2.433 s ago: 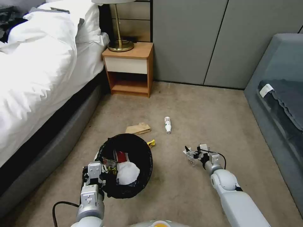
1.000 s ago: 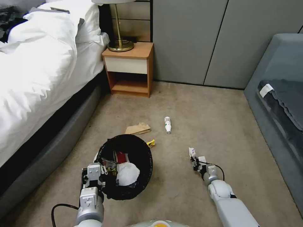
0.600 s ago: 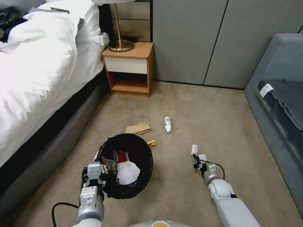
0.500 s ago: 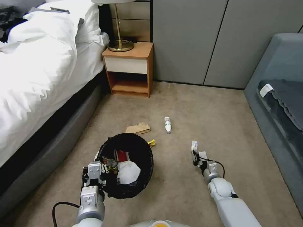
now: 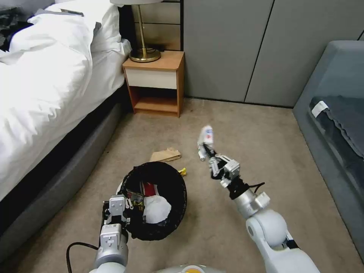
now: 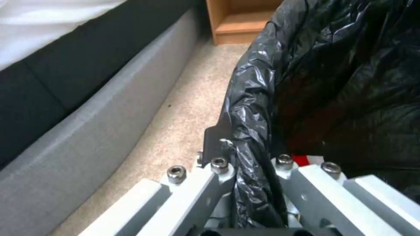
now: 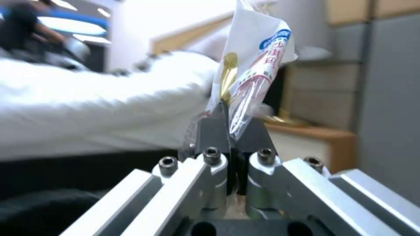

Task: Pick up the trash bin, then pick up the garbage from the floor and place it into the trash bin.

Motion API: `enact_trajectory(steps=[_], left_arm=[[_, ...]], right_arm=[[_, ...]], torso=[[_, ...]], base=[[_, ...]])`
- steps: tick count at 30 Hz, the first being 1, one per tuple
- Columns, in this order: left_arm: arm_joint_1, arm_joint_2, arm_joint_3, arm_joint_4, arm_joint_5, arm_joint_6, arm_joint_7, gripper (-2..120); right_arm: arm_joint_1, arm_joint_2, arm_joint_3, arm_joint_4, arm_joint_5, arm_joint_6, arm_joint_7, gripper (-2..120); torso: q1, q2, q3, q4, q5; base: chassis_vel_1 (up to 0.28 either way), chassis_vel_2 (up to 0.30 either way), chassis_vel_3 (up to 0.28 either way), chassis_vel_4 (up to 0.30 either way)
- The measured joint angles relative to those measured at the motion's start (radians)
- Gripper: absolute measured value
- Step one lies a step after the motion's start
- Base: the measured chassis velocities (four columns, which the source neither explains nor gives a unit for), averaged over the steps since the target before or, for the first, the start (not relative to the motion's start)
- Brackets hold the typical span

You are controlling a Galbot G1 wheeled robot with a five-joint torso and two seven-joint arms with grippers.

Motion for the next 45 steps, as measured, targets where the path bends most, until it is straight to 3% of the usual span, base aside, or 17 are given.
enact_trajectory(steps=[6, 15, 20, 31, 33, 38, 45], left_arm=[[0.001, 0.005, -0.001, -0.001, 0.000, 0.002, 0.000, 1], [0.002, 0.004, 0.006, -0.009, 0.015, 0.007, 0.001, 1], [0.006, 0.002, 0.008, -0.016, 0.018, 0.007, 0.002, 1], [0.019, -0.002, 0.019, -0.024, 0.025, 0.006, 0.002, 1], [0.019, 0.000, 0.019, -0.024, 0.025, 0.006, 0.002, 1], [0.019, 0.001, 0.018, -0.024, 0.024, 0.005, 0.002, 1], [0.011, 0.001, 0.018, -0.023, 0.021, 0.005, 0.003, 1]], right_arm=[[-0.056, -0.023, -0.122, 0.031, -0.002, 0.007, 0.002, 0], [-0.048, -0.013, -0.266, -0.117, -0.112, 0.038, 0.023, 0], [-0.024, -0.001, -0.277, -0.181, -0.125, 0.038, 0.027, 0], [0.022, 0.021, -0.286, -0.282, -0.131, 0.022, 0.063, 0], [0.025, 0.022, -0.288, -0.284, -0.136, 0.018, 0.064, 15], [0.025, 0.019, -0.289, -0.282, -0.136, 0.014, 0.064, 28], [0.014, 0.009, -0.285, -0.264, -0.136, 0.004, 0.067, 59]], torso=[[0.000, 0.000, 0.000, -0.0002, -0.0002], [0.000, 0.000, 0.000, -0.0001, 0.0001], [0.000, 0.000, 0.000, 0.0002, -0.0014], [0.000, 0.000, 0.000, -0.0001, 0.0005], [0.000, 0.000, 0.000, -0.0001, 0.0006], [0.000, 0.000, 0.000, -0.0001, 0.0009], [0.000, 0.000, 0.000, -0.0002, 0.0007]], base=[[0.000, 0.000, 0.000, 0.000], [0.000, 0.000, 0.000, 0.000], [0.000, 0.000, 0.000, 0.000], [0.000, 0.000, 0.000, 0.000], [0.000, 0.000, 0.000, 0.000], [0.000, 0.000, 0.000, 0.000], [0.000, 0.000, 0.000, 0.000]])
